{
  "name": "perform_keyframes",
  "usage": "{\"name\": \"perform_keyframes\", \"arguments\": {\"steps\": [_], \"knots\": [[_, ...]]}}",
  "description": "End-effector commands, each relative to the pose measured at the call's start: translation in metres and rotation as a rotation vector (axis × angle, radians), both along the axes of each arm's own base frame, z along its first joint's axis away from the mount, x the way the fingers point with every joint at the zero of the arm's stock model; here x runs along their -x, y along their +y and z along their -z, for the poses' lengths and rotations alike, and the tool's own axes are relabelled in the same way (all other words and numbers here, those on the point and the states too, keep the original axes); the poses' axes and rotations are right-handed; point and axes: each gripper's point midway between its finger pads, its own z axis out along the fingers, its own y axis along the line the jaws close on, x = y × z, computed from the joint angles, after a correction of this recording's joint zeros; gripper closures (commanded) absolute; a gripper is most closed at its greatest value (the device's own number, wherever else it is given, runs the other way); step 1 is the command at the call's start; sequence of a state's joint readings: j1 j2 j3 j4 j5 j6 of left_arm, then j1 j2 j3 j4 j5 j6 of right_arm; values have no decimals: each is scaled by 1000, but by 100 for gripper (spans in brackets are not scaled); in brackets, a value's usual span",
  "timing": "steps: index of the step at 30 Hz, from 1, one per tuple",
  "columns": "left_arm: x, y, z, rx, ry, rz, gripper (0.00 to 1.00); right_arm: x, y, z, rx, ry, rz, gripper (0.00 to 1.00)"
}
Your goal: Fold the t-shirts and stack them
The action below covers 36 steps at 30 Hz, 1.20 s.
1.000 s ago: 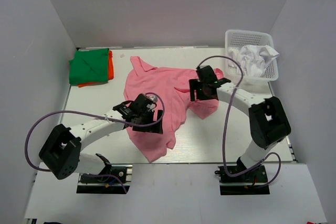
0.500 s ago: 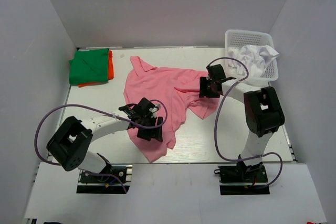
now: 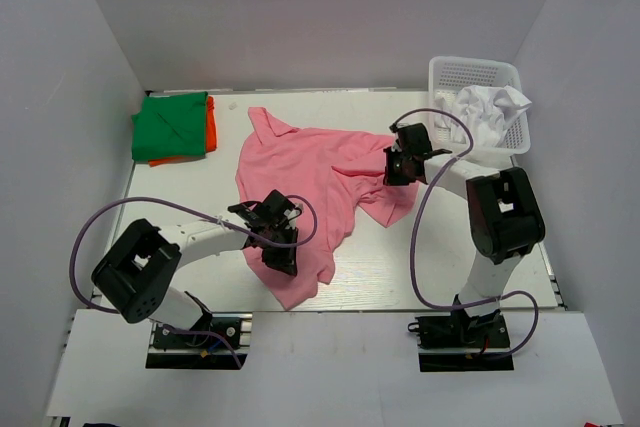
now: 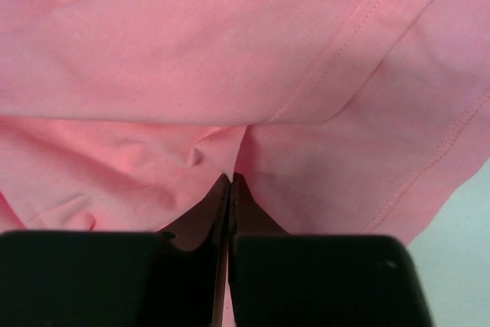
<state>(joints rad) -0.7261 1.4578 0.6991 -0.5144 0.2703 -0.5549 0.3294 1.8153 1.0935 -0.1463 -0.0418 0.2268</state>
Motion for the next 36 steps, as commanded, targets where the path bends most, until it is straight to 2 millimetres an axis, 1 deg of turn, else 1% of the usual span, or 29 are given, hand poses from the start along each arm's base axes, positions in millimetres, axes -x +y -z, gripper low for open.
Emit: {"name": "perform_keyframes", "arguments": {"steps": [1, 3, 4, 5, 6, 7, 9, 10, 11, 12, 13, 14, 15, 16, 17, 18, 19, 20, 21, 23, 24, 26, 27, 29, 32, 36], "knots": [[0, 4, 4, -27, -2, -13, 74, -7, 5, -38, -31, -99, -16, 100], [-1, 5, 4, -33, -4, -25, 76, 1, -3, -41, -6, -75, 14, 100], [-2, 6, 5, -39, -10, -28, 76, 3, -5, -54, -13, -96, 30, 100], [-2, 6, 7, -46, -4, -28, 76, 7, -13, -55, 18, -78, 52, 100], [-3, 7, 8, -51, -5, -42, 76, 12, -14, -59, 19, -71, 57, 100], [2, 11, 12, -69, 19, -51, 76, 25, -19, -69, 24, -57, 59, 100], [4, 14, 15, -82, 24, -66, 77, 36, -22, -73, 22, -39, 67, 100], [5, 15, 17, -90, 32, -66, 77, 52, -29, -80, 26, -17, 79, 100], [9, 19, 20, -103, 46, -65, 77, 59, -31, -81, 23, -7, 85, 100], [9, 18, 20, -103, 49, -74, 78, 67, -34, -78, 30, 7, 89, 100], [12, 20, 20, -111, 58, -74, 78, 74, -37, -90, 21, -7, 97, 100], [12, 20, 20, -111, 58, -74, 80, 82, -45, -87, 45, 15, 125, 100], [15, 23, 21, -125, 76, -83, 81, 90, -49, -92, 52, 13, 134, 100], [17, 25, 21, -131, 83, -83, 81, 92, -52, -93, 59, 18, 145, 100], [21, 28, 23, -145, 100, -91, 85, 97, -57, -93, 79, 28, 156, 100], [23, 32, 21, -157, 101, -93, 85, 98, -58, -95, 76, 25, 159, 100], [22, 31, 18, -146, 89, -94, 88, 98, -57, -106, 63, -1, 156, 100], [27, 35, 20, -161, 109, -105, 88, 98, -54, -113, 45, -13, 142, 100], [28, 35, 18, -159, 107, -105, 91, 97, -53, -128, 23, -50, 134, 100], [31, 38, 20, -166, 118, -113, 93, 99, -56, -136, 27, -67, 132, 100], [31, 38, 20, -167, 118, -113, 94, 96, -65, -155, 45, -130, 168, 100], [33, 42, 24, -187, 129, -124, 96, 96, -74, -162, 73, -153, 200, 100], [35, 43, 27, -198, 139, -124, 99, 95, -85, -175, 99, -196, 244, 100], [38, 46, 29, -214, 155, -123, 100, 95, -94, -183, 116, -218, 276, 100], [37, 47, 32, -227, 159, -134, 100, 95, -112, -199, 145, -261, 367, 100], [38, 55, 35, -263, 155, -158, 100, 96, -124, -218, 165, -299, 417, 100]]}}
